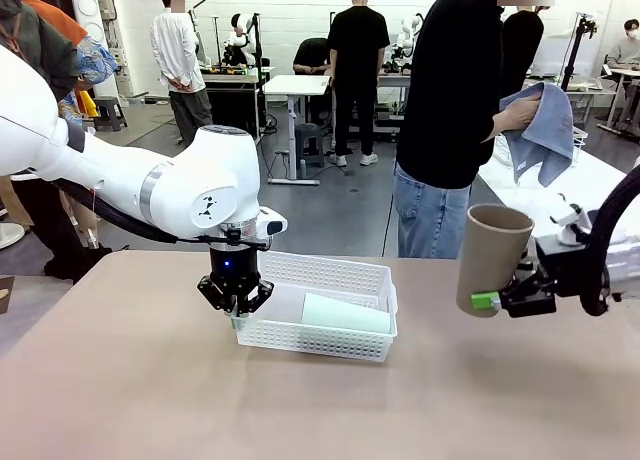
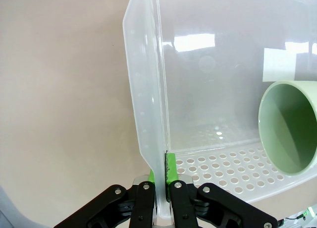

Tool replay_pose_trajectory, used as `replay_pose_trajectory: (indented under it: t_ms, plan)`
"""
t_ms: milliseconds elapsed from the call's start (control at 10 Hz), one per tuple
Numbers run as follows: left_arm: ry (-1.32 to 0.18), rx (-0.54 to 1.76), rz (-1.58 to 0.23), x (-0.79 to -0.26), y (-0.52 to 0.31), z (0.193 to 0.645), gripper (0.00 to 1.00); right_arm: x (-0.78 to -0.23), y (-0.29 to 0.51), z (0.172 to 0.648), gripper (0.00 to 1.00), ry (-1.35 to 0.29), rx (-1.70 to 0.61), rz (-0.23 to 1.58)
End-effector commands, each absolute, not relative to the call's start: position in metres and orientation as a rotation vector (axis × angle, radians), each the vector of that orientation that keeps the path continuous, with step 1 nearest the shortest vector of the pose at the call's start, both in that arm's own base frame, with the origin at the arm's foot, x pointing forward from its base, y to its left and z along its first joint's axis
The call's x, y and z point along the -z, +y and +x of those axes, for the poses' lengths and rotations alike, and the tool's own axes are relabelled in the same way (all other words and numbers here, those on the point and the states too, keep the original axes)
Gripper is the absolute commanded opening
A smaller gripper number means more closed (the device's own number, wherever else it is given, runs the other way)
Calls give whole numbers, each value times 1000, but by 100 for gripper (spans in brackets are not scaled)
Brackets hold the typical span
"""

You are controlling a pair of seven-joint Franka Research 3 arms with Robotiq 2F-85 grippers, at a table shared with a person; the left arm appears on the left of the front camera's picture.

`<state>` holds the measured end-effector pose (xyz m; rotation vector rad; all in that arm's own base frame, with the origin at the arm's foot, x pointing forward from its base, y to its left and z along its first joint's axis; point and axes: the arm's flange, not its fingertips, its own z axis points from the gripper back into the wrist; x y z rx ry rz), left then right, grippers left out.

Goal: Clean and organize the cups into the basket.
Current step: Pick up the Reusable plastic cup from the right side of the table and stack it inside the Organizing basket in the center of the table.

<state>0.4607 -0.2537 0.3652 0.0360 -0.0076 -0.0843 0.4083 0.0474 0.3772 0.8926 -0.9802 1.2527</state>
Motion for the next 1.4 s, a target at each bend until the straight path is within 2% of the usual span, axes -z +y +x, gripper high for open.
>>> replay_pose_trajectory:
  t_ms: [0,100,200,600,700,900,1100,1300]
  plan:
    - [-8,85,35,-366,-254,460,5,-389,53,394,61,-993,-1216,836]
    - [-8,85,35,-366,-254,460,5,-378,49,397,61,-974,-1184,790]
    - [-8,85,35,-366,-254,460,5,-392,49,402,61,-993,-1255,873]
    - [-8,85,35,-366,-254,460,5,-392,49,402,61,-993,-1255,873]
    - [-8,85,35,-366,-254,460,5,-392,49,398,78,-986,-1247,859]
    - [-8,85,35,-366,-254,460,5,-411,89,411,78,-937,-1355,818]
    - [-8,85,35,-366,-254,460,5,-418,142,441,78,-792,-1372,820]
    - [-8,85,35,-366,-254,460,5,-422,188,455,78,-576,-1458,666]
